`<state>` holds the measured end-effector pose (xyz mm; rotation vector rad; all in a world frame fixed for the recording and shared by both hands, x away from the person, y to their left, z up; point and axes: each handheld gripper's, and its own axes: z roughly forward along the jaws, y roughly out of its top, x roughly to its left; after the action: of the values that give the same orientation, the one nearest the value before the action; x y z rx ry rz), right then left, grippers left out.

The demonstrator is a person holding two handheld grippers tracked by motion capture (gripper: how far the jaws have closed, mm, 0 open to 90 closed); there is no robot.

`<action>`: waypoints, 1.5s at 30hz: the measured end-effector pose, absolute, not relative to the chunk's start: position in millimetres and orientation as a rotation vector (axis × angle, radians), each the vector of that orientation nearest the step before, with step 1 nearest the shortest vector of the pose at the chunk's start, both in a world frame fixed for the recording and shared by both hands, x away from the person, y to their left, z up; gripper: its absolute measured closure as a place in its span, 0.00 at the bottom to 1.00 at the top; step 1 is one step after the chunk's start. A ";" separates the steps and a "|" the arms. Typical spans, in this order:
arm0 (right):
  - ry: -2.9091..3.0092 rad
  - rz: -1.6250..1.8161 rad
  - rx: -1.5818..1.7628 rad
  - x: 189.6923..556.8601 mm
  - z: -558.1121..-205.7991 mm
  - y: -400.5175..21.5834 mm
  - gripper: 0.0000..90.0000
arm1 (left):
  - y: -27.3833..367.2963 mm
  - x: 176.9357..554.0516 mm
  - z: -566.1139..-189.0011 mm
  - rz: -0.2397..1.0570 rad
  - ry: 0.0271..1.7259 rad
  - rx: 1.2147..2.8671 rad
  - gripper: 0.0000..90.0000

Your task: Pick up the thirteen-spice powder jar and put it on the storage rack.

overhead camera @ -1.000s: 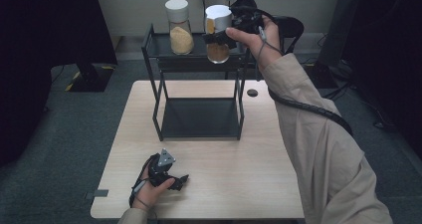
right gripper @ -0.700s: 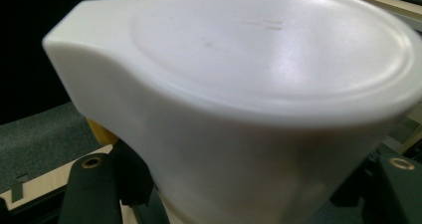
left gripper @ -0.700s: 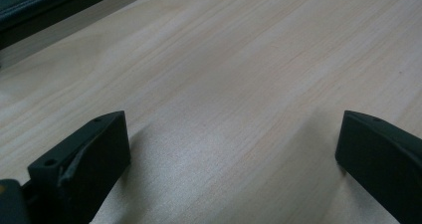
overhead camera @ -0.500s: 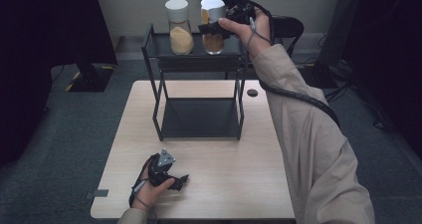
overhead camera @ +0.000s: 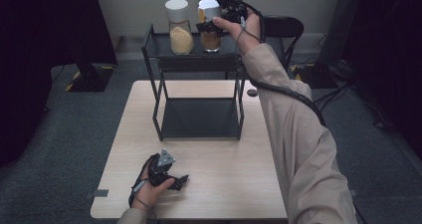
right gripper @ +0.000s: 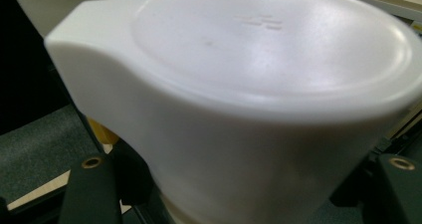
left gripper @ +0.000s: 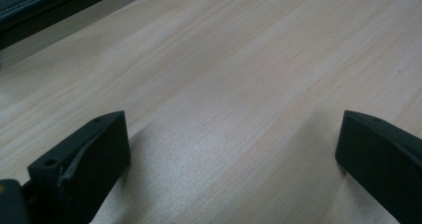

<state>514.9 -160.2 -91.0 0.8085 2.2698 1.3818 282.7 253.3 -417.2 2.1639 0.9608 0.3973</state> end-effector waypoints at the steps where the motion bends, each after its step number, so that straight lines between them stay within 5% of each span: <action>1: 2.265 1.383 0.815 515.5 -92.1 -160.1 0.34 | 253.4 282.8 -417.1 0.398 0.960 2.165 0.00; 25: 2.218 1.389 0.834 507.1 -100.5 -157.3 0.32 | 253.3 282.7 -417.1 0.398 0.960 2.165 0.00; 37: 2.192 1.399 0.870 495.3 -100.5 -164.0 0.05 | 253.3 282.7 -417.2 0.397 0.960 2.164 0.00; 45: 2.165 1.407 0.873 477.0 -102.1 -168.4 0.01 | 253.4 282.8 -417.2 0.397 0.960 2.164 0.00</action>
<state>477.0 -168.4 -102.1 0.8727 2.1647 1.4069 282.8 253.4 -417.2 2.1644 0.9598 0.3971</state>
